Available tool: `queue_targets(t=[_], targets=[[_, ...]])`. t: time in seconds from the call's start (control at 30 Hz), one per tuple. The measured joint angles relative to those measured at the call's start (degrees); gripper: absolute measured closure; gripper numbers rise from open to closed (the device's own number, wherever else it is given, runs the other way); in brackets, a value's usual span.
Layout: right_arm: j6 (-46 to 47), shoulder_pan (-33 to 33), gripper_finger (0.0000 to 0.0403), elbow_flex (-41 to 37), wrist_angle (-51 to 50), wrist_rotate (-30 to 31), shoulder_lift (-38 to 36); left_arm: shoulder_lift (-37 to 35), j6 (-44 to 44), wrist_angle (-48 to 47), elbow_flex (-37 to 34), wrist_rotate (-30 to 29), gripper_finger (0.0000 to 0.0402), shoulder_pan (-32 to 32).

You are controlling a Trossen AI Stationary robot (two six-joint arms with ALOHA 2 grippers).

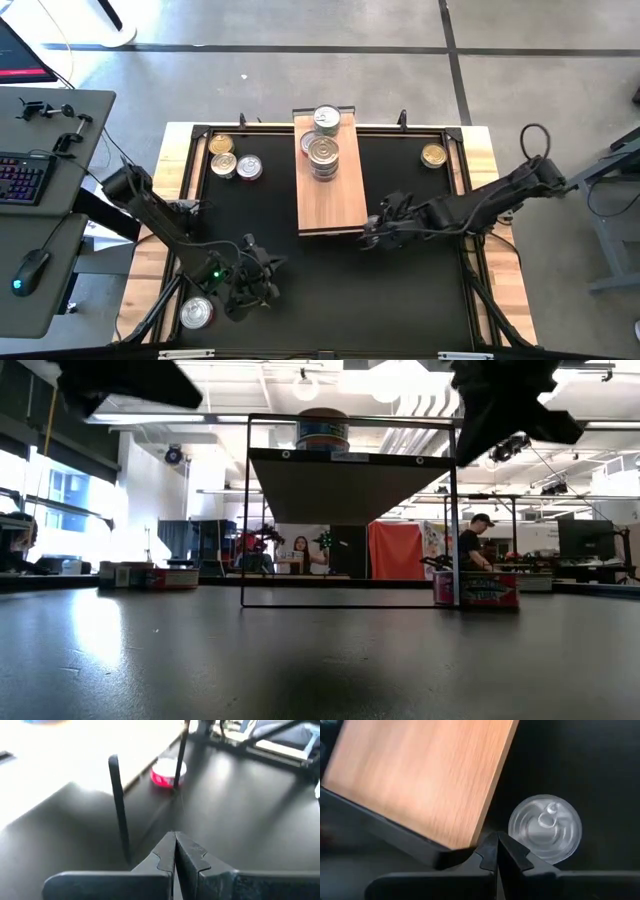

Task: Stack canned seafood by type on shelf
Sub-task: Stack the red tuna can on top of the red tuna can on the shelf

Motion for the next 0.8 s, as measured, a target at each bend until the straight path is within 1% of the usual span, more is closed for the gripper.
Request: queue_targets(t=[0.1,0.23,0.37,0.43,0.57,0.67,0.73,0.8], targets=[[0.03,0.23,0.0403,0.00,2.57,-0.74,2.34,-2.10,3.67,-0.06,0.00,-1.49,0.0402,0.30],[0.02,0.21,0.0403,0.00,7.43,-0.89,4.11,-4.25,7.56,-0.89,0.00,-1.70,0.0402,1.12],[-1.04,-0.02,0.0403,0.00,10.85,-0.90,5.54,-6.10,9.91,-2.36,0.01,-1.72,0.0402,1.98],[-2.62,-0.28,0.0403,0.00,12.21,-2.14,6.08,-6.86,10.34,-3.22,0.02,-1.67,0.0402,2.34],[-2.99,-0.36,0.0403,0.02,5.13,-2.57,4.64,-7.47,9.63,-2.46,0.01,-0.88,0.0402,2.70],[-3.09,-0.94,0.0403,-0.22,-1.75,-1.75,2.34,-6.12,7.59,-0.27,0.07,0.25,0.0402,2.66],[-5.29,-2.41,0.0403,-2.23,-3.31,-3.65,1.05,-4.11,6.00,2.48,0.07,0.68,0.0402,2.38],[-7.97,-4.75,0.0403,-6.05,-2.32,-7.05,-0.14,-1.47,5.33,7.22,0.05,0.80,0.0402,1.88]])
